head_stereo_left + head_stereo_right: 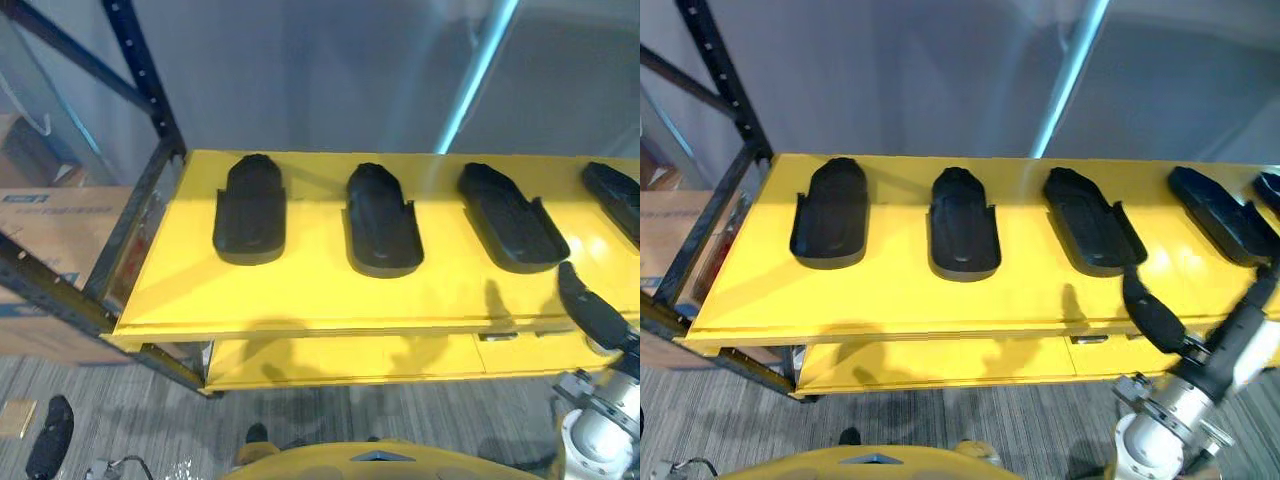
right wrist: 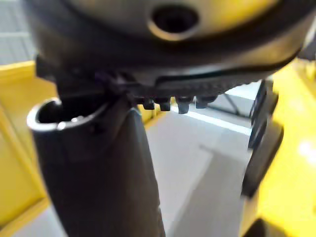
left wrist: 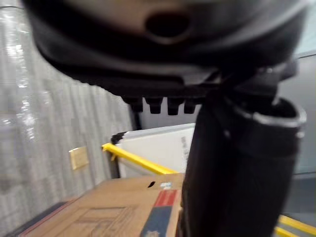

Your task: Walk over and take three plastic housings, then place them on the shelf

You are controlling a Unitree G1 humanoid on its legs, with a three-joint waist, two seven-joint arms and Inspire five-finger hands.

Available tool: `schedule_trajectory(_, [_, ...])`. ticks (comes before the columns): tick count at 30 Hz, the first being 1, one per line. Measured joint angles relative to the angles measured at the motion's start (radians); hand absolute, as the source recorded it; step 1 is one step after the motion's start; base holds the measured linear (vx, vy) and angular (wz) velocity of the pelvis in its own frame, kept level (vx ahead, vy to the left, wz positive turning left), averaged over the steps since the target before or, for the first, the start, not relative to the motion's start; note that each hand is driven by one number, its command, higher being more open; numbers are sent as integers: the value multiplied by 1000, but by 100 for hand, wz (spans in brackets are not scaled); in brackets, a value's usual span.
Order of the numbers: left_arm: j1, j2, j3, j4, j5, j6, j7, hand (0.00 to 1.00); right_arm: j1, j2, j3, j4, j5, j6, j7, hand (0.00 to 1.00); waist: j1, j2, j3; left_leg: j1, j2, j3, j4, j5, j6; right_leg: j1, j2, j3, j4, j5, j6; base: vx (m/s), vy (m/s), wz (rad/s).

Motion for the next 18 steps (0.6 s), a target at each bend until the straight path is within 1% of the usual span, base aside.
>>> schedule_trajectory(2, [0, 0, 14, 78, -88, -2, -12, 100, 62, -2, -78, 65, 6, 3, -24, 100, -14, 8, -3, 18, 7, 35, 0, -17, -3, -12, 7, 33, 6, -4, -3, 11, 12, -44])
schedule_trajectory(3, [0, 0, 21, 101, -101, -2, -15, 100, 76, -3, -95, 85, 12, 4, -23, 100, -19, 10, -3, 20, 9, 42, 0, -20, -4, -15, 9, 41, 10, -6, -3, 26, -1, -36])
schedule_trajectory(4, [1, 0, 33, 146, -143, 2, -38, 100, 101, -4, -123, 125, 46, 14, -9, 100, -34, 16, -3, 26, 13, 53, 0, -23, -6, -16, 13, 50, 12, -9, -4, 29, -5, -23])
schedule_trajectory(5, [1, 2, 38, 166, -164, 3, -52, 100, 111, -5, -135, 151, 66, 21, 0, 100, -38, 18, -5, 29, 15, 58, 0, -23, -5, -17, 15, 54, 12, -9, -5, 52, -12, -30])
schedule_trajectory(6, [0, 13, 46, 226, -225, 21, -126, 100, 130, -17, -162, 281, 143, 45, 44, 100, -42, 20, -5, 43, 23, 71, 0, -25, -5, -12, 22, 65, 15, -13, -9, 36, -12, -21])
schedule_trajectory(8, [-4, 35, 48, 277, -272, 70, -191, 100, 130, -34, -170, 395, 189, 81, 90, 100, -42, 22, -7, 53, 26, 75, 0, -28, -7, -12, 25, 68, 23, -19, -11, 24, -13, -12])
schedule_trajectory(9, [-15, 57, 48, 332, -296, 128, -257, 100, 124, -51, -170, 515, 220, 115, 139, 100, -41, 24, -7, 61, 27, 76, 0, -31, -9, -10, 25, 68, 33, -28, -13, 0, 0, 0])
schedule_trajectory(10, [-23, 74, 48, 380, -320, 200, -329, 100, 109, -58, -169, 626, 238, 143, 189, 100, -39, 28, -10, 64, 28, 76, -1, -32, -10, -8, 26, 68, 35, -31, -14, 0, 0, 0])
schedule_trajectory(11, [-27, 79, 47, 403, -320, 239, -364, 100, 99, -57, -169, 672, 239, 160, 208, 100, -39, 28, -10, 64, 27, 76, -3, -33, -10, -9, 26, 67, 36, -35, -20, 0, 0, 0])
schedule_trajectory(12, [-33, 86, 47, 433, -316, 300, -418, 100, 81, -56, -168, 728, 239, 181, 238, 100, -38, 35, -12, 64, 27, 76, -3, -33, -11, -8, 25, 67, 36, -37, -23, 0, 0, 0])
schedule_trajectory(13, [-48, 95, 42, 480, -309, 407, -502, 100, 57, -55, -167, 789, 253, 228, 295, 100, -35, 41, -18, 69, 25, 77, -4, -35, -11, -5, 23, 66, 35, -38, -23, 0, 0, 0])
schedule_trajectory(14, [-58, 96, 34, 505, -309, 454, -544, 100, 40, -55, -163, 815, 258, 256, 327, 100, -33, 52, -15, 74, 24, 78, -4, -36, -11, 1, 22, 66, 31, -38, -24, 0, 0, 0])
schedule_trajectory(15, [-61, 95, 23, 515, -308, 478, -566, 100, 26, -55, -160, 830, 259, 273, 343, 100, -32, 57, -13, 79, 24, 78, -4, -37, -12, 5, 22, 65, 30, -38, -24, 0, 0, 0])
schedule_trajectory(16, [-61, 96, -9, 525, -305, 522, -612, 100, -3, -56, -158, 862, 270, 306, 383, 100, -31, 63, -15, 81, 24, 76, -4, -40, -16, 7, 22, 62, 30, -39, -25, -13, 1, 5])
schedule_trajectory(17, [-64, 98, -45, 531, -296, 554, -653, 100, -39, -56, -157, 905, 283, 336, 421, 100, -28, 64, -14, 81, 25, 74, -4, -39, -17, 9, 23, 58, 29, -39, -25, -11, -4, 8])
schedule_trajectory(18, [-70, 101, -60, 539, -283, 569, -672, 100, -56, -57, -157, 925, 289, 350, 437, 100, -25, 63, -14, 82, 26, 72, -4, -39, -17, 12, 23, 55, 28, -40, -26, -4, -6, 7])
